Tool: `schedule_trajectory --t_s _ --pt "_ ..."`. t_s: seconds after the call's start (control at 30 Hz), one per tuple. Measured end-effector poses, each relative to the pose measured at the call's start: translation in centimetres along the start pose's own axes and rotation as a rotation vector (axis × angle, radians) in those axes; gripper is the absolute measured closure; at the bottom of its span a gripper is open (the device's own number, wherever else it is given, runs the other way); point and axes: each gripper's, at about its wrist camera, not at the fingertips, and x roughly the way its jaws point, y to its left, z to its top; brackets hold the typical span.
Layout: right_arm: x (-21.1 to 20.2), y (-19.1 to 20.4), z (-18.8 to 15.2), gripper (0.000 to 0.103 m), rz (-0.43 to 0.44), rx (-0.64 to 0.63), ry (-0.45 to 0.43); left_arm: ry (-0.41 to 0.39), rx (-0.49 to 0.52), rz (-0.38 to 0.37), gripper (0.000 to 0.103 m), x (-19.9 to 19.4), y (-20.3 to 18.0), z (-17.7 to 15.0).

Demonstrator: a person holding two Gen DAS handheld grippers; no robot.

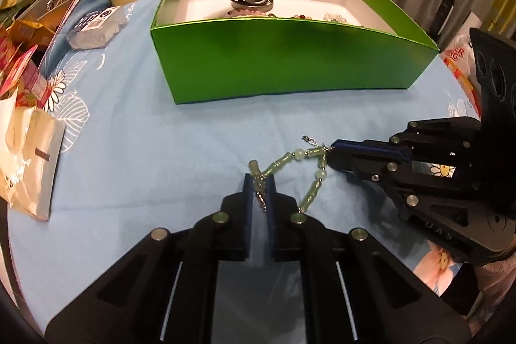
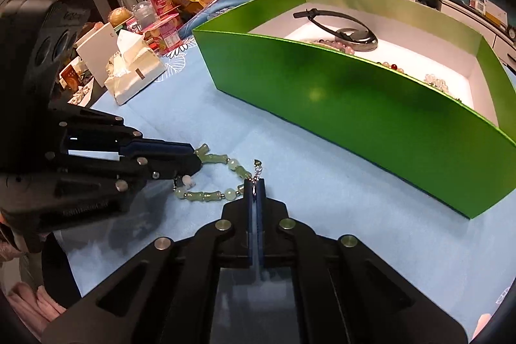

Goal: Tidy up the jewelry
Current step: 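Grasp the jade bracelet with the right tool while the left tool grasps it too, then lift and carry the jade bracelet over the green box with both tools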

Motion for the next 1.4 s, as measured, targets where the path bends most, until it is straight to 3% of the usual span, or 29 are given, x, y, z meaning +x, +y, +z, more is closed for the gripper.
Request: schedule_trajectory --t_s 0.8,1.4 --pt "-5.6 0.2 2.0 0.101 -0.009 0.003 -0.141 -0.147 0.007 -0.047 0.096 -5.9 -0.7 2.7" --pt "-10.2 -1.3 5.7 0.101 -0.085 -0.001 -0.256 -0.25 0.074 -0.054 0.096 -8.6 -3.1 8.2"
